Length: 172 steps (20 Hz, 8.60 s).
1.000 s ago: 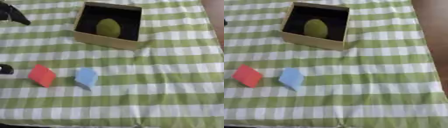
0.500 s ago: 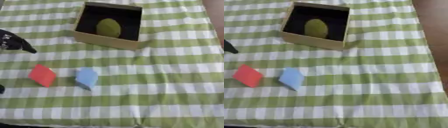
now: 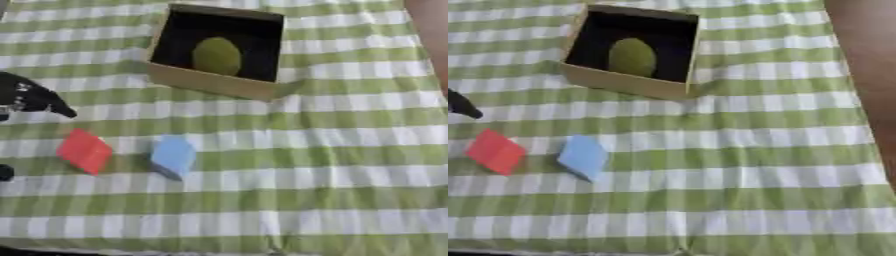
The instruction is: Pick up objects on the table and place them in the box.
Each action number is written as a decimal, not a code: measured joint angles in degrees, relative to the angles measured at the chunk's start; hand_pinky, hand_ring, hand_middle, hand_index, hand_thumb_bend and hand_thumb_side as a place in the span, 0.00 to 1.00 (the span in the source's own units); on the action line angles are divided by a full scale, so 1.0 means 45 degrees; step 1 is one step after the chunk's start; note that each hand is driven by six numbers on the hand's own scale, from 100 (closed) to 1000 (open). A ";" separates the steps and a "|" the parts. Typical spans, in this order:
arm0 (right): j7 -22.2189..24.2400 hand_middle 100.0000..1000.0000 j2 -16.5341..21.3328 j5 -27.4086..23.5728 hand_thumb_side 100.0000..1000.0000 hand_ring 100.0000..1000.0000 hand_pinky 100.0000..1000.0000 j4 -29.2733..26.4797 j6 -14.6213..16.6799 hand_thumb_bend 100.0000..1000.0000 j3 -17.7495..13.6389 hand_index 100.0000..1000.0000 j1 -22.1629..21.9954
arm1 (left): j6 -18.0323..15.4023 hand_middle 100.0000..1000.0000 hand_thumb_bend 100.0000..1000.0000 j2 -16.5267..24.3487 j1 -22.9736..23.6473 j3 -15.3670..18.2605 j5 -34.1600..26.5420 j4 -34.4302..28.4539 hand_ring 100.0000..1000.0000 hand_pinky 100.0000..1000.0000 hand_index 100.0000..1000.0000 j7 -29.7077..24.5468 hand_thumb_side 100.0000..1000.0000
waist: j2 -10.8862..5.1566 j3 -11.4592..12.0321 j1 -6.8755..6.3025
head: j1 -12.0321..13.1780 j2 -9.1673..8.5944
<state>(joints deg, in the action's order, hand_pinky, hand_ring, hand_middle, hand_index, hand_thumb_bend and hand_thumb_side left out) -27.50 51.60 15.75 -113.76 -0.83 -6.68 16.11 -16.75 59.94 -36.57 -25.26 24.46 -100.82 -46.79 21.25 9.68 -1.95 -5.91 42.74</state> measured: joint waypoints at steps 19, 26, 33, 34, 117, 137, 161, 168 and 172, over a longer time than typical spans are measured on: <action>0.0183 0.54 -0.0561 -0.0394 0.41 0.86 0.85 0.0000 -0.0415 0.00 -0.0002 0.81 -0.0033 | 0.0137 0.59 0.25 -0.1810 -0.1193 -0.1385 0.0727 0.2317 0.74 0.82 0.76 0.0166 0.00 | 0.0033 -0.0061 -0.0015 | 0.0072 -0.0004; 0.0197 0.54 -0.0653 -0.0437 0.41 0.86 0.85 0.0000 -0.0533 0.00 -0.0009 0.81 -0.0133 | 0.0767 0.53 0.09 -0.1775 -0.0997 -0.0561 0.0620 0.1308 0.69 0.77 0.70 0.0972 0.00 | 0.0033 -0.0019 -0.0015 | 0.0067 -0.0005; 0.0202 0.54 -0.0653 -0.0463 0.41 0.86 0.85 0.0000 -0.0564 0.00 -0.0061 0.81 -0.0221 | 0.1491 0.55 0.07 -0.2083 -0.2908 0.0730 0.0335 0.0312 0.69 0.78 0.71 0.1208 0.00 | 0.0032 0.0079 -0.0020 | 0.0064 -0.0002; 0.0224 0.54 -0.0653 -0.0463 0.41 0.86 0.85 0.0000 -0.0551 0.00 -0.0059 0.81 -0.0221 | 0.1564 0.55 0.07 -0.2311 -0.3379 0.0782 0.0328 0.0577 0.69 0.78 0.71 0.1132 0.00 | 0.0032 0.0083 -0.0034 | 0.0071 0.0001; 0.0617 0.51 -0.1775 -0.0941 0.41 0.87 0.86 0.0000 -0.0915 0.00 -0.0084 0.81 -0.0227 | 0.2510 0.69 0.51 -0.5290 -0.5109 -0.4420 0.1910 0.1385 0.81 0.86 0.84 -0.1135 0.19 | 0.0147 -0.0434 -0.0380 | 0.0067 0.0113; 0.0540 0.51 -0.1915 -0.1022 0.41 0.87 0.85 0.0000 -0.0996 0.00 -0.0239 0.81 -0.0316 | 0.3229 0.70 0.43 -0.5271 -0.5102 -0.3780 0.0610 -0.0159 0.79 0.82 0.87 -0.1159 0.16 | 0.0153 -0.0410 -0.0380 | 0.0068 0.0113; 0.0552 0.51 -0.2123 -0.1077 0.42 0.88 0.86 0.0000 -0.1100 0.00 -0.0323 0.81 -0.0517 | 0.4846 0.66 0.75 -0.4788 -0.4144 -0.3635 0.3353 0.0962 0.78 0.79 0.83 -0.0795 0.41 | 0.0144 -0.0240 -0.0452 | 0.0003 0.0116; 0.0586 0.51 -0.2232 -0.1182 0.42 0.88 0.86 0.0000 -0.1124 0.00 -0.0350 0.81 -0.0514 | 0.5208 0.53 0.53 -0.5316 -0.4204 -0.3903 0.3439 0.1956 0.70 0.69 0.70 -0.0475 0.43 | 0.0144 -0.0279 -0.0488 | 0.0060 0.0116; 0.0627 0.51 -0.2265 -0.1188 0.42 0.88 0.86 0.0000 -0.1168 0.00 -0.0389 0.81 -0.0521 | 0.5476 0.47 0.41 -0.5401 -0.4204 -0.3902 0.3215 0.2066 0.64 0.67 0.65 -0.0269 0.43 | 0.0144 -0.0287 -0.0488 | 0.0062 0.0116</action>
<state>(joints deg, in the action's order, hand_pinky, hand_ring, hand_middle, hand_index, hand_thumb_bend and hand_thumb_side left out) -24.68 41.41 10.41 -113.76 -6.09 -8.44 13.77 7.89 35.63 -55.49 -42.82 38.92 -91.52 -48.00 21.90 8.39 -4.15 -5.63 43.26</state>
